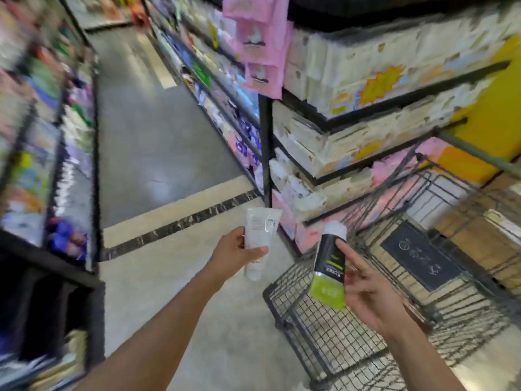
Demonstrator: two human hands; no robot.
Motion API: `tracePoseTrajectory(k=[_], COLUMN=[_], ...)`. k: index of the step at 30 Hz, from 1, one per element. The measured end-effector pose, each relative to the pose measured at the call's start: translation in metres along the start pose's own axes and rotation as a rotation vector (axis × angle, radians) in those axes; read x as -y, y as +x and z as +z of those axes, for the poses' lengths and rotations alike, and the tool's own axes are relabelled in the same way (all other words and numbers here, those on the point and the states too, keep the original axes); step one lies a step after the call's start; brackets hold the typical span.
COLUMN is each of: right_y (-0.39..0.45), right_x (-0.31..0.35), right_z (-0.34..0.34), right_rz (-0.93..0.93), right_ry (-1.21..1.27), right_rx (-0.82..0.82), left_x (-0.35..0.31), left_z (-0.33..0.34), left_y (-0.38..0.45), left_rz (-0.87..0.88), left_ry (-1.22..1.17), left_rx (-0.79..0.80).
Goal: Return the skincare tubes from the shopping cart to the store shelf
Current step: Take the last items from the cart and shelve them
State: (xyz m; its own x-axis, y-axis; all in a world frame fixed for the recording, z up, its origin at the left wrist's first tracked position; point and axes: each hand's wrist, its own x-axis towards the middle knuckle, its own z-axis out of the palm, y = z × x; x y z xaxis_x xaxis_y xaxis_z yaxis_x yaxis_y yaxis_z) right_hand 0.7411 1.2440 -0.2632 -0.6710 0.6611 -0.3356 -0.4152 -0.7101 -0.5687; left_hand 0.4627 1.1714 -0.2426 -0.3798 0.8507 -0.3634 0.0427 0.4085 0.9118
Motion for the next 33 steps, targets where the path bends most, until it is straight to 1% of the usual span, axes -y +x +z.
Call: tracePoseTrajectory(k=[3, 6, 9, 14, 16, 18, 22, 25, 30, 33], right_y=[0.018, 0.034, 0.039, 0.034, 0.029, 0.020, -0.002, -0.012, -0.025, -0.022], right_x=[-0.017, -0.046, -0.089, -0.187, -0.232, -0.275, -0.354, -0.401, -0.459, -0.490], right_z=[0.048, 0.097, 0.154, 0.246, 0.282, 0.318, 0.386, 0.427, 0.492, 0.528], right_rz=[0.003, 0.008, 0.025, -0.080, -0.126, -0.123, -0.105, -0.119, -0.063, 0.004], right_ry=[-0.147, -0.315, -0.481, -0.886, -0.998, -1.053, -1.084, -1.077, -1.025, -1.060], right_rx=[0.160, 0.182, 0.293, 0.297, 0.276, 0.251, 0.335, 0.381, 0.514, 0.577], left_x=[-0.003, 0.012, 0.035, 0.086, 0.106, 0.127, 0.169, 0.187, 0.208, 0.218], left_z=[-0.066, -0.134, -0.197, -0.291, -0.326, -0.360, -0.425, -0.465, -0.520, -0.548], left_y=[-0.038, -0.085, -0.141, -0.250, -0.298, -0.342, -0.421, -0.472, -0.534, -0.560], left_rz=[0.018, 0.036, 0.042, 0.039, 0.023, 0.013, 0.006, 0.005, 0.003, 0.006], left_ry=[-0.030, -0.073, -0.119, -0.165, -0.192, -0.228, -0.226, -0.217, -0.250, -0.261], left_rx=[-0.159, -0.292, -0.417, -0.612, -0.688, -0.745, -0.818, -0.882, -0.971, -1.026])
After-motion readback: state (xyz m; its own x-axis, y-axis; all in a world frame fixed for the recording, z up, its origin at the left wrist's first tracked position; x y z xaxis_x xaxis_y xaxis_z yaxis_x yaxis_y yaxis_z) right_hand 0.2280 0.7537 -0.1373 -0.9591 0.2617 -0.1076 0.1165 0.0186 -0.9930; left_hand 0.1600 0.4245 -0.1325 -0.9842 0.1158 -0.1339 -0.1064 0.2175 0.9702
